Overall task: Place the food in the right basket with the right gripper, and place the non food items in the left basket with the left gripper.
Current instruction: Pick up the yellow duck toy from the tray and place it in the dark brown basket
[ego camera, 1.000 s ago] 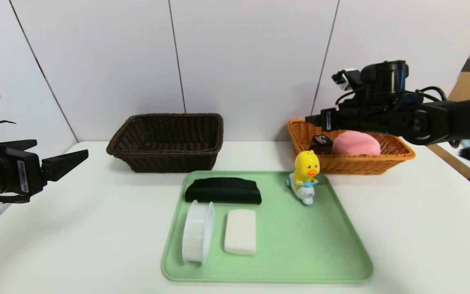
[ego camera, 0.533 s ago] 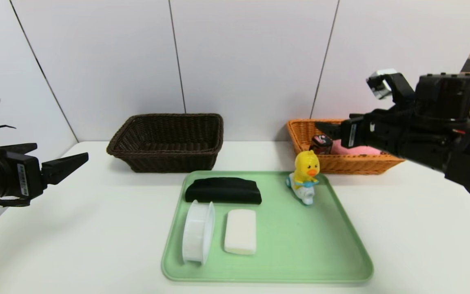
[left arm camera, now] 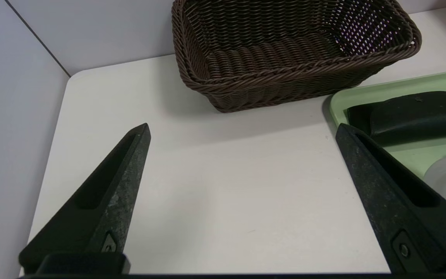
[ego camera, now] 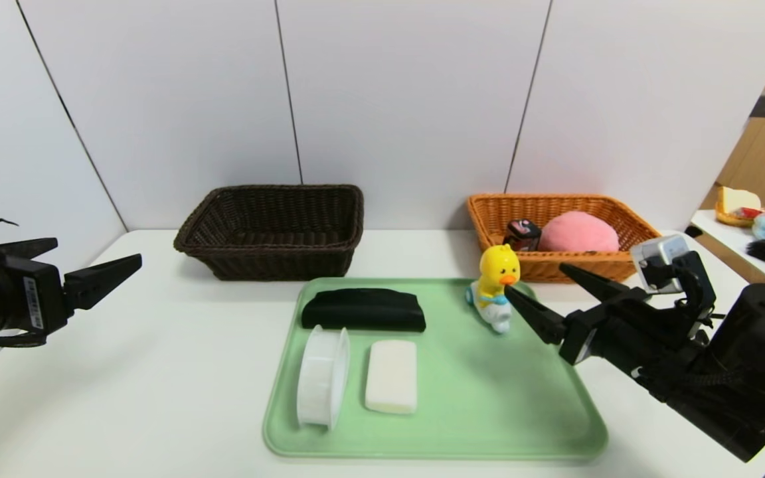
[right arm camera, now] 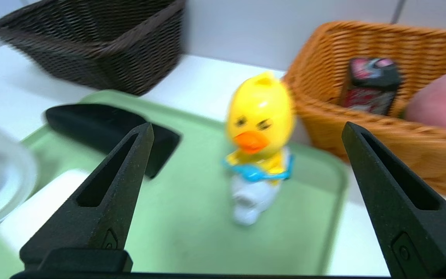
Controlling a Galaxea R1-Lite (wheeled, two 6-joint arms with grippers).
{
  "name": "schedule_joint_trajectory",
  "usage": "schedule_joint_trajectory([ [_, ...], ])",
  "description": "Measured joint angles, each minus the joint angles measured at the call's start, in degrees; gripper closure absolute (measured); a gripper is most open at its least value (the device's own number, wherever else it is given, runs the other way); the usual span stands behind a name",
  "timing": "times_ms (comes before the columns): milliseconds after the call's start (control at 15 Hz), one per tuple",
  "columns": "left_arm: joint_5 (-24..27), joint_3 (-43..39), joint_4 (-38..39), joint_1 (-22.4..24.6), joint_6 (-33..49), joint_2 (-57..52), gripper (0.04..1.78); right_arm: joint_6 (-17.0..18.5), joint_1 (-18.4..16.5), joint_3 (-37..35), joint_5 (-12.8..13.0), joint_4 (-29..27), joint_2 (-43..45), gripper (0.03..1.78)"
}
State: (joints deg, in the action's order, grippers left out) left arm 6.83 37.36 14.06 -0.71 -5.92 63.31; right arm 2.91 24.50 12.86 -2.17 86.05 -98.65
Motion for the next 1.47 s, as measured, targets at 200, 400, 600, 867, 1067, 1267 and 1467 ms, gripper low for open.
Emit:
schedule_joint_trajectory([
  [200,-0.07,-0.16,0.02,0.02,-0.02,-0.3,0.13,0.22,1.18,-1.9,0.09,1.1,-3.01,0.12],
  [400,-0.09,-0.21,0.0,0.02,0.0,-0.52,0.13,0.15,1.35,-1.89,0.6,1.1,-7.28,0.12],
  [600,-0.07,-0.29,-0.06,0.07,0.0,-0.82,0.13,0.15,1.12,0.72,1.13,1.07,-11.22,0.12],
  [867,-0.09,-0.74,-0.04,0.09,-0.09,-1.21,0.13,0.24,0.77,5.05,1.07,1.13,-15.13,0.12],
  [1067,-0.09,-1.01,-0.04,0.05,-0.09,-1.54,0.13,0.24,0.71,6.79,1.12,1.12,-17.7,0.12],
  [1267,-0.09,-1.12,-0.02,0.0,-0.18,-1.73,0.13,0.17,0.61,9.29,1.16,1.1,-20.18,0.12],
  [1467,-0.09,-1.37,-0.04,-0.02,-0.11,-1.88,0.13,0.0,-0.02,12.36,1.54,1.13,-22.63,0.12],
])
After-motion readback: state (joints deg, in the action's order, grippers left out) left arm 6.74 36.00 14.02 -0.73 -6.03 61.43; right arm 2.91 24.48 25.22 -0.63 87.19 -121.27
